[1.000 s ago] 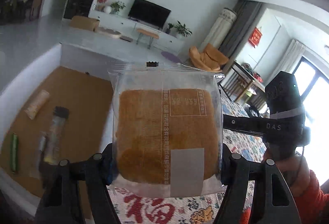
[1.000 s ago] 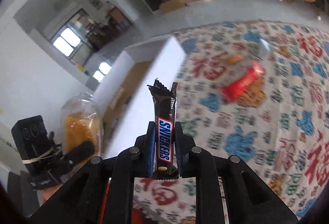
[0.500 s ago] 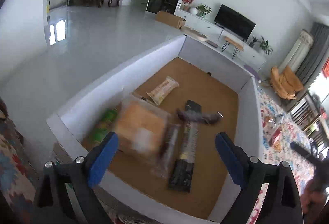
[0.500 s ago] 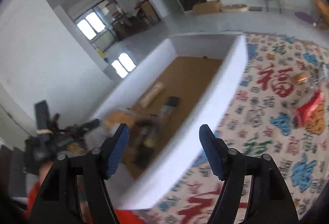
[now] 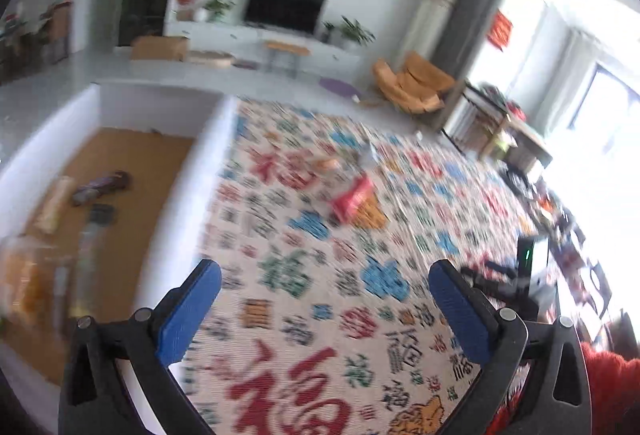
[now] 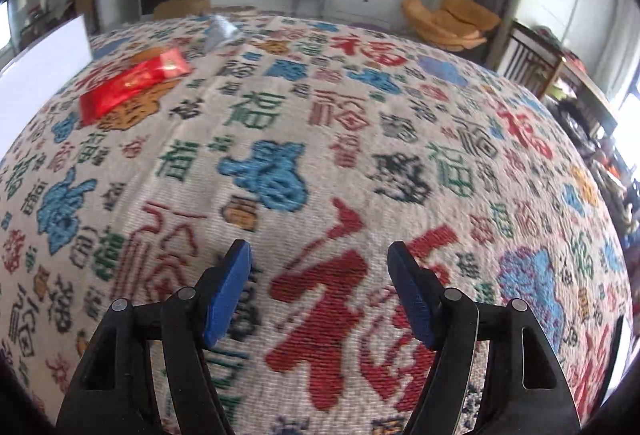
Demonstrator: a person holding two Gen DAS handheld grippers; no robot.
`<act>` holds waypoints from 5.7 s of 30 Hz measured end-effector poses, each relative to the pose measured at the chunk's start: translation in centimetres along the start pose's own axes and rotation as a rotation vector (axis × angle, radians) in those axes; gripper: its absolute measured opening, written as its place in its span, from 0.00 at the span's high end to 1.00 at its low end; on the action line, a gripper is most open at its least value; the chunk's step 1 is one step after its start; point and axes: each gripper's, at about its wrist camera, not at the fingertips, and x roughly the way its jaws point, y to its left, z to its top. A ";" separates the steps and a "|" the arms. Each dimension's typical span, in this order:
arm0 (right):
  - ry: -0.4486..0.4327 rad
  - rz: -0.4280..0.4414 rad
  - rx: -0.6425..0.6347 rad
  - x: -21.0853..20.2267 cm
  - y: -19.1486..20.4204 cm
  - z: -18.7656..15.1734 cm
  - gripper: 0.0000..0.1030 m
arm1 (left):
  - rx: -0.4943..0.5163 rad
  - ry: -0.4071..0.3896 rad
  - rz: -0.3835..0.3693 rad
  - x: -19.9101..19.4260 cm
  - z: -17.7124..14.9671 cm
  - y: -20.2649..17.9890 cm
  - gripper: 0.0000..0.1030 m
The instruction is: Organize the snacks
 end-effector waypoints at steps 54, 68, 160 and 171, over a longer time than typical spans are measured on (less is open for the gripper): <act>0.026 0.027 0.122 1.4 -1.6 0.3 0.18 | 0.398 0.202 0.230 22.4 5.4 -6.8 0.06; 0.026 0.027 0.122 1.4 -1.6 0.4 0.18 | 0.205 0.289 -0.395 24.5 8.0 -8.4 0.13; 0.026 0.040 0.124 1.8 -1.1 1.0 0.14 | 0.191 0.200 0.232 16.9 -4.6 -0.2 0.00; 0.073 0.239 -0.105 5.2 13.2 11.4 0.15 | 0.189 0.199 0.231 16.9 -4.6 -0.2 0.00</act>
